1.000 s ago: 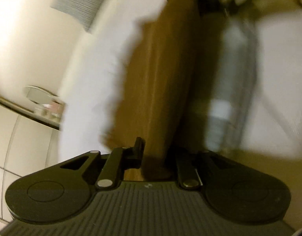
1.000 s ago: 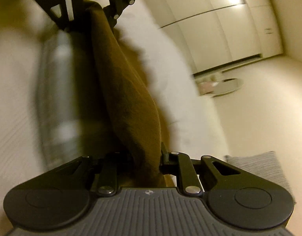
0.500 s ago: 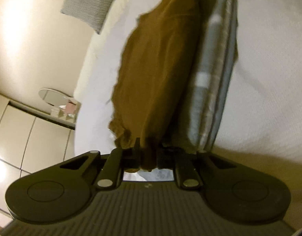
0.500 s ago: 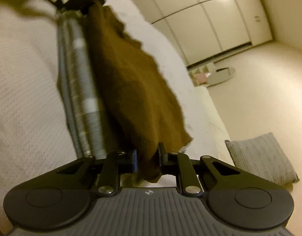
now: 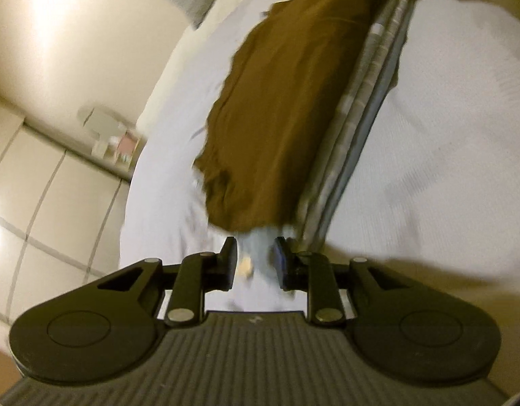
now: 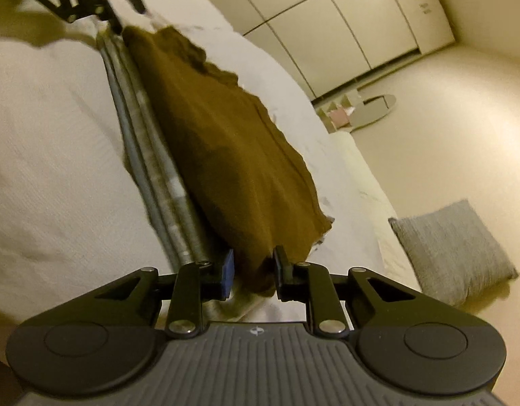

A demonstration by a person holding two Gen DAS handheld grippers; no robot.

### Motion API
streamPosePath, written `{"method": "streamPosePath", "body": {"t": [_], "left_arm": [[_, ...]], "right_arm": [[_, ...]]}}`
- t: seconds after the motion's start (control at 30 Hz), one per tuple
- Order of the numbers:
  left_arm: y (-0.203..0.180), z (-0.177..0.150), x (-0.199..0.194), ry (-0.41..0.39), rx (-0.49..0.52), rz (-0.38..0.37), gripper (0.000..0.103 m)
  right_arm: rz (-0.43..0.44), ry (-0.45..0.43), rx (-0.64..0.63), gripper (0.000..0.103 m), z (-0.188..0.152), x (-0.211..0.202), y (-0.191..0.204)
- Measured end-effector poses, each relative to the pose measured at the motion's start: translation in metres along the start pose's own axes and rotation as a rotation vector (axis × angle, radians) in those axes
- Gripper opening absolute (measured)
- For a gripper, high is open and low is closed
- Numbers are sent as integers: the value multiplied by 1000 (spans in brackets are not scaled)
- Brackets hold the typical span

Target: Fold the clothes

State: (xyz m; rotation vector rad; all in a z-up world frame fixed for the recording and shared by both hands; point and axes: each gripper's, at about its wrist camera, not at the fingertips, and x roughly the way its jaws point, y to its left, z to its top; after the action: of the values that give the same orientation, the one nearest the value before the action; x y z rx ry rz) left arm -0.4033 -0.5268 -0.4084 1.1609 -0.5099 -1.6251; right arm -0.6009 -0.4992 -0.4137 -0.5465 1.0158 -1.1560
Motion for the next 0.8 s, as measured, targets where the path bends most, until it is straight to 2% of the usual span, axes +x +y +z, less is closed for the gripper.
{"method": "streamPosePath", "body": {"t": [0.17, 0.33, 0.43, 0.5, 0.57, 0.63, 0.67, 0.8], "left_arm": [[16, -20, -28, 52, -264, -34, 31], [25, -25, -51, 61, -517, -91, 38], [29, -16, -53, 55, -631, -127, 43], [30, -9, -54, 51, -696, -142, 53], [32, -4, -52, 55, -754, -144, 78], [33, -3, -49, 63, -819, -168, 95], [33, -2, -47, 67, -849, -184, 100], [29, -1, -38, 79, -890, -213, 101]], "right_arm": [[44, 27, 206, 26, -1, -34, 0], [103, 71, 549, 50, 6, -45, -22], [135, 113, 773, 58, 7, -43, -39], [163, 137, 896, 64, 4, -46, -43], [183, 159, 988, 73, 0, -48, -44], [201, 190, 1061, 84, -3, -43, -44], [210, 206, 1089, 86, -4, -40, -44], [261, 281, 1127, 88, -2, -23, -39]]}}
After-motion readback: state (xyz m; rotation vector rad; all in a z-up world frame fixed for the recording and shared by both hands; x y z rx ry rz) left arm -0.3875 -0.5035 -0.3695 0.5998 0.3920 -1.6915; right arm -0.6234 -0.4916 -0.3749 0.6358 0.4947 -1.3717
